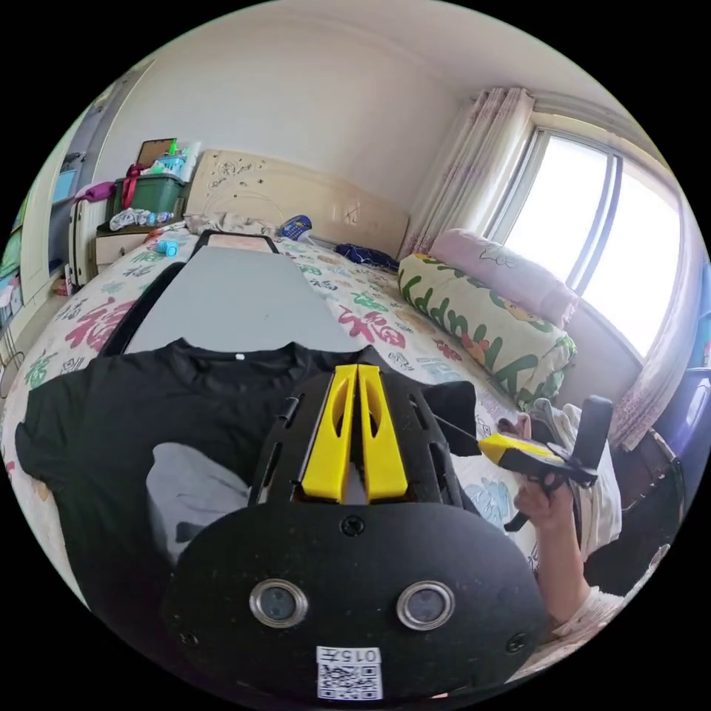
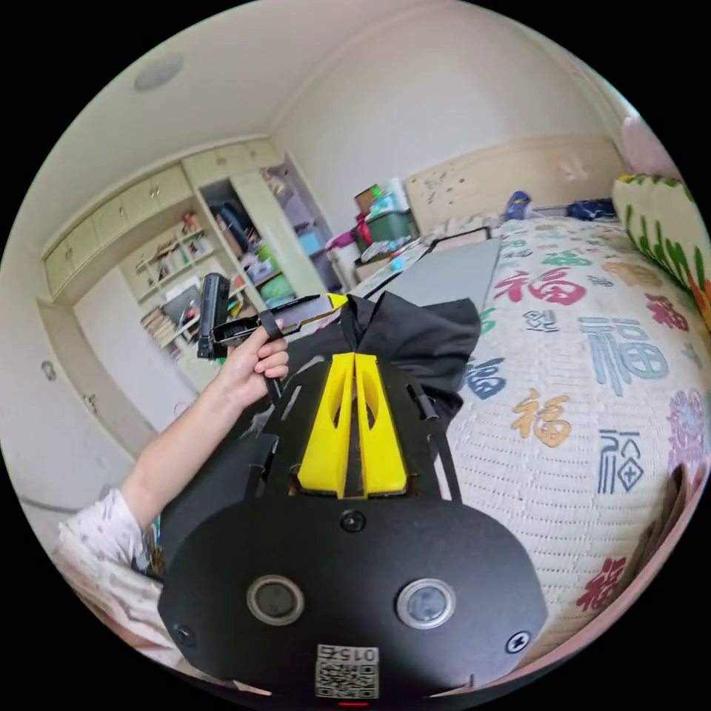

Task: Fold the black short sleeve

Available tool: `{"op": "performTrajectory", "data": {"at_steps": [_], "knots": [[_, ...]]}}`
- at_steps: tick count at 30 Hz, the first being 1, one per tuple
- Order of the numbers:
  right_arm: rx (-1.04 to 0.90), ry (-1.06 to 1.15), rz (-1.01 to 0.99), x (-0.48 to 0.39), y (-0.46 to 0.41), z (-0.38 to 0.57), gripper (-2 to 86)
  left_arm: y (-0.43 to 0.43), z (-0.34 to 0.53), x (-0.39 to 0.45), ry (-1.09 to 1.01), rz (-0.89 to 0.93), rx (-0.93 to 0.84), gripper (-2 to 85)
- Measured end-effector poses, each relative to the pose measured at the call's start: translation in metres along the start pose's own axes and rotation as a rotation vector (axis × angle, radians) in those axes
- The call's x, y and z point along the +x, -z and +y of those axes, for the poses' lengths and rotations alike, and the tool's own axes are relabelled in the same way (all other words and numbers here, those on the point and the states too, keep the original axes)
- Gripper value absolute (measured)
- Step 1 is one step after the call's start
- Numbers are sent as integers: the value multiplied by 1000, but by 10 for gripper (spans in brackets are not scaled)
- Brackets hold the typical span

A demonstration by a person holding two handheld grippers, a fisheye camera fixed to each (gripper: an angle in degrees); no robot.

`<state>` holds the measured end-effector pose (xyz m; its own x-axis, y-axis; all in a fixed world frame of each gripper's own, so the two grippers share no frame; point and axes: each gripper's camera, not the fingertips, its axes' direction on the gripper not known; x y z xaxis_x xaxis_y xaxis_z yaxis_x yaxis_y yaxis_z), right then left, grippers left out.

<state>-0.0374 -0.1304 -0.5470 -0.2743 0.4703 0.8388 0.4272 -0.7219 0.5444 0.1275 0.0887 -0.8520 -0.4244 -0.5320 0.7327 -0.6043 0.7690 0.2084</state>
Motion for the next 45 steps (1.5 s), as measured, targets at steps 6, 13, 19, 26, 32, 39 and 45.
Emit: {"op": "performTrajectory", "data": {"at_steps": [6, 13, 19, 26, 32, 39, 45], "knots": [[23, 145, -64, -28, 20, 67, 58, 78, 82, -73, 59, -180, 111, 77], [-99, 312, 128, -27, -1, 142, 74, 56, 105, -81, -53, -208, 8, 93], [-375, 517, 141, -50, -80, 209, 93, 1, 91, -71, -99, -107, -199, 102], [-432, 547, 174, -33, -113, 256, 74, -66, 77, -82, -49, 111, -441, 117], [-419, 467, 163, 10, -106, 270, 57, -68, 75, -73, -60, 167, -453, 95], [-382, 432, 155, 52, -87, 279, 56, -49, 73, -3, -336, -4, -442, 98], [-383, 429, 164, 80, -79, 280, 58, -25, 92, 65, -626, -207, -351, 85]]}}
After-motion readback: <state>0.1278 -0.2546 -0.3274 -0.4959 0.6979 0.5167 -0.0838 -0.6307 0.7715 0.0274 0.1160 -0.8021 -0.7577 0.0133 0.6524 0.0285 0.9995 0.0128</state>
